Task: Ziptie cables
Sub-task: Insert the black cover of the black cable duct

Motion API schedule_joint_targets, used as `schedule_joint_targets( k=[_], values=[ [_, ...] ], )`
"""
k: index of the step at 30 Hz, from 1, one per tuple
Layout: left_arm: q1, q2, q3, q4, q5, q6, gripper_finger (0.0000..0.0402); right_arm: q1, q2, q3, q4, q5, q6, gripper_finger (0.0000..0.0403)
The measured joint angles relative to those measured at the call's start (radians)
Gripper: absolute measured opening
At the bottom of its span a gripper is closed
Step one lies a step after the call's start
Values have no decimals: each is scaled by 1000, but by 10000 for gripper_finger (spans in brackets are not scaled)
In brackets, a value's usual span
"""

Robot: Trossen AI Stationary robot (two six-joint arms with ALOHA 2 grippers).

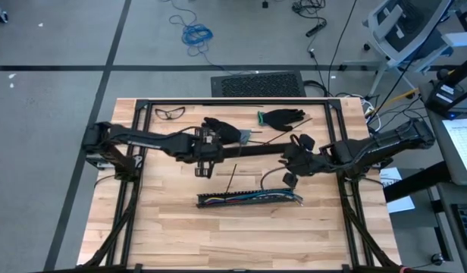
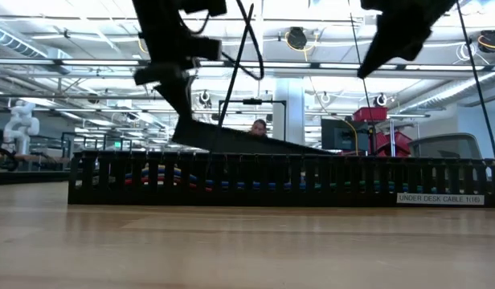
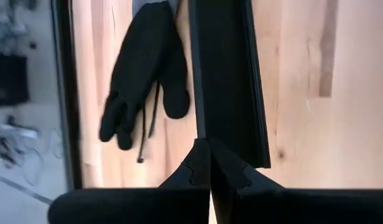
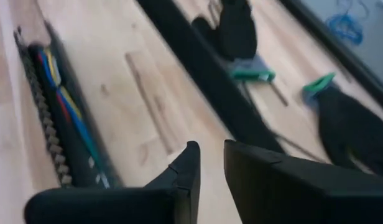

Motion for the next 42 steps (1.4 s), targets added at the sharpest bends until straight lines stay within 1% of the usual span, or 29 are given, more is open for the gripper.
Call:
schedule_joint_targets(
  k=[3,4,7,9,11,15,19,25,30,32,33,35,39,42],
  values=[
    [-40,-27,0,-9,-42,19,1,-68,0,0,39,-20,-10,80],
    [-52,-39,-1,-15,-50,20,1,-101,0,0,46,-62,-11,87],
    [-84,-60,0,-25,-77,19,1,-205,3,0,64,-248,-20,114],
    [-101,-60,0,-24,-106,20,1,-261,6,0,60,-327,-77,135],
    [-114,-60,0,-24,-129,20,1,-309,6,0,60,-359,-149,157],
    [-139,-61,0,-26,-135,29,1,-381,22,0,61,-436,-290,193],
    [-164,-61,0,-25,-146,78,0,-402,79,0,57,-462,-449,205],
    [-190,-61,0,-25,-182,103,0,-413,219,0,57,-459,-564,198],
    [-192,-61,0,-25,-184,98,0,-464,324,0,100,-483,-596,192],
    [-191,-62,0,-22,-183,57,0,-478,338,0,110,-486,-592,192],
    [-183,-62,0,-13,-168,24,0,-484,338,0,110,-488,-592,192],
    [-147,-60,-18,27,-77,-33,0,-491,320,0,110,-489,-592,192],
    [-22,-33,-98,114,146,-142,0,-513,235,0,97,-486,-563,192],
    [78,-29,-157,219,352,-210,0,-542,138,0,71,-485,-513,192]
  ],
)
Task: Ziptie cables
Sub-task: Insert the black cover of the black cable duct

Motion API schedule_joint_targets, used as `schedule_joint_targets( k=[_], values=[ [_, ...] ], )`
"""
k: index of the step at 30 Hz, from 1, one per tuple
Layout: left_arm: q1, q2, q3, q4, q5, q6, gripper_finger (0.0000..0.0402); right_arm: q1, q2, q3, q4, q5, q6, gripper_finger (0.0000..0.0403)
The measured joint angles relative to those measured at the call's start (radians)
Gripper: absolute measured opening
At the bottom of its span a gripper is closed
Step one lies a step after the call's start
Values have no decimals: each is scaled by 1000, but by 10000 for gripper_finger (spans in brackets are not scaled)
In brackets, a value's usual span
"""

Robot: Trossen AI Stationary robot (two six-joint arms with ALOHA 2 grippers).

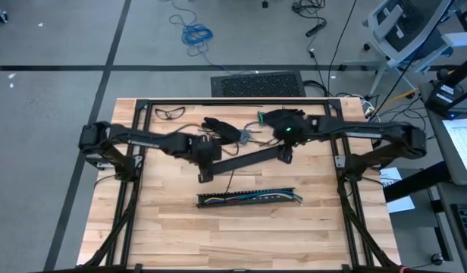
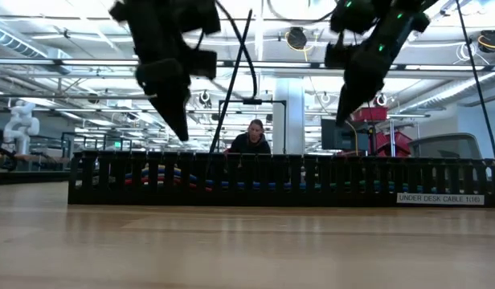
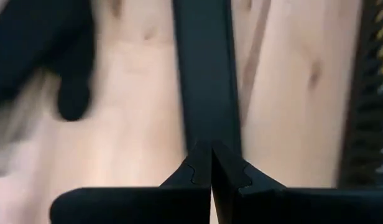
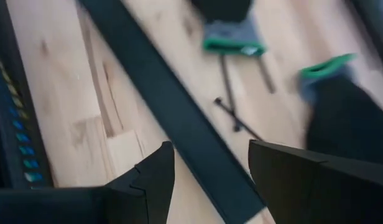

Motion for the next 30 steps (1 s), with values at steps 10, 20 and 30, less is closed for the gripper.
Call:
schedule_joint_targets(
  k=[10,20,30],
  values=[
    [220,2,-78,102,242,-113,41,-17,-228,0,-85,7,59,192],
    [191,87,-77,108,255,-60,181,-17,-273,-19,-109,7,9,192],
    [191,258,-64,138,200,-39,177,-17,-278,-42,-100,7,4,192]
  ],
)
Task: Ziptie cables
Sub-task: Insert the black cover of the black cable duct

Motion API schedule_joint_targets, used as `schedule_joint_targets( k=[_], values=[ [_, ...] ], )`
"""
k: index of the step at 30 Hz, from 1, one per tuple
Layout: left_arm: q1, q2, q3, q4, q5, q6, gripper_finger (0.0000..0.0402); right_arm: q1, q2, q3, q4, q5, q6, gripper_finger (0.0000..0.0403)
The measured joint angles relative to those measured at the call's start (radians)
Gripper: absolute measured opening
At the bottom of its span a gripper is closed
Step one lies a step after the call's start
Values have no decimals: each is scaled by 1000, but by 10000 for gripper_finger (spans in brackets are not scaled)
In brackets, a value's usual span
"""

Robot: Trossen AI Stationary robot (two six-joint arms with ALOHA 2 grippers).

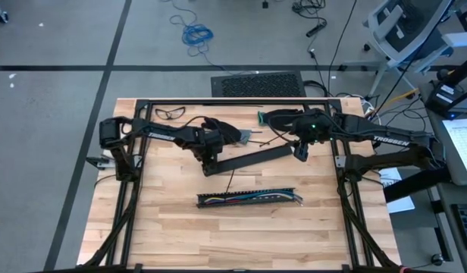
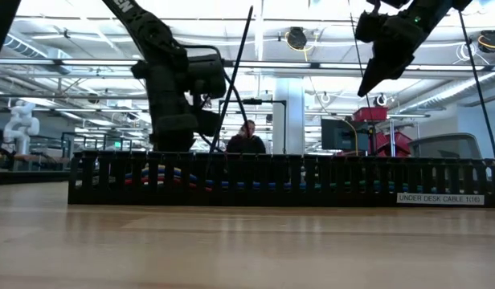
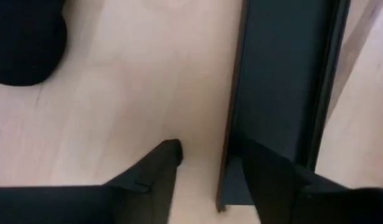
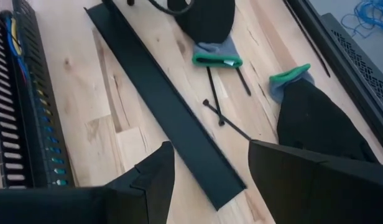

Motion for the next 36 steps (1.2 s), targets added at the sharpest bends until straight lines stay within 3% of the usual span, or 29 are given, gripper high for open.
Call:
schedule_joint_targets(
  k=[2,5,7,17,25,31,36],
  values=[
    [0,46,8,-12,2,-10,133,0,0,0,15,0,8,192],
    [-12,84,14,-7,27,-94,30,0,-1,0,30,1,35,192],
    [-29,84,13,3,28,-113,13,0,-3,0,32,1,49,192],
    [-128,-52,14,-105,-301,-23,2,0,-26,0,41,6,51,192],
    [-223,-154,12,-195,-358,44,0,0,-26,0,40,5,62,192],
    [-310,-231,14,-261,-489,69,1,0,-14,0,-29,-91,92,192],
    [-351,-267,16,-268,-561,69,1,0,71,0,-44,-118,73,192]
  ],
)
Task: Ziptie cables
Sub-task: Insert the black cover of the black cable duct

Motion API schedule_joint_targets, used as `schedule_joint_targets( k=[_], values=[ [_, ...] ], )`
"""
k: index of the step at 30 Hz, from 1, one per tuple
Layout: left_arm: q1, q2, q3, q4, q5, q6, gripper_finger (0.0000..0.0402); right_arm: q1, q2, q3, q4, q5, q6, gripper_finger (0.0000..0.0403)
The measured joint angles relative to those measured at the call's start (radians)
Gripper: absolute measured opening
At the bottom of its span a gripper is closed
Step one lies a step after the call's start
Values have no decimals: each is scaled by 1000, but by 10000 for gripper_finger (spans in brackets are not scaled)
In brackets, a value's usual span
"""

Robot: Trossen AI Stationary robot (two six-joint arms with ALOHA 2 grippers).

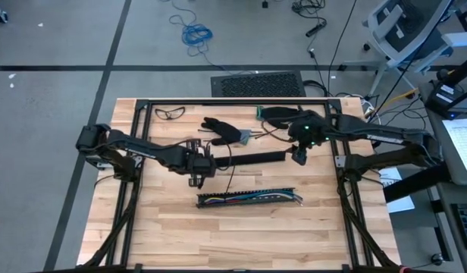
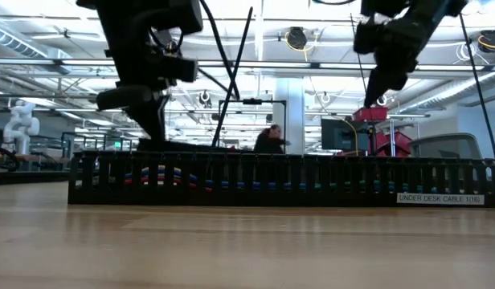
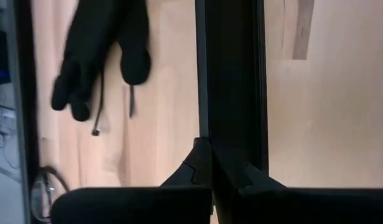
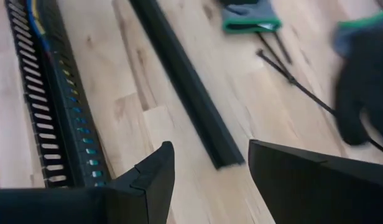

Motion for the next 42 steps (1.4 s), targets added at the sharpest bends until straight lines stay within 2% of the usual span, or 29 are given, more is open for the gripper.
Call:
schedule_joint_targets(
  k=[6,11,16,22,25,28,30,32,34,38,42],
  values=[
    [-29,-7,2,-2,-29,1,1,-22,184,0,102,-122,-63,192],
    [-50,-7,2,-2,-70,24,1,-50,330,0,160,-160,-147,192],
    [-61,-7,2,-2,-87,23,1,-93,421,0,215,-239,-189,192],
    [-69,-7,3,-1,-125,23,1,-146,495,0,259,-252,-221,185],
    [-69,-7,3,1,-132,23,0,-165,527,0,293,-254,-224,147],
    [-69,-7,4,2,-171,23,0,-161,558,0,273,-261,-220,56],
    [-68,-7,13,0,-208,23,0,-148,570,0,249,-298,-218,19],
    [-63,-7,34,4,-235,25,0,-129,574,0,249,-260,-183,12],
    [-60,-9,52,7,-245,45,0,-112,557,0,247,-215,-154,9],
    [-46,-9,92,-14,-256,46,0,-85,479,0,216,-219,-102,9],
    [-36,-45,136,-60,-257,42,0,-35,370,7,103,-103,-62,9]
  ],
)
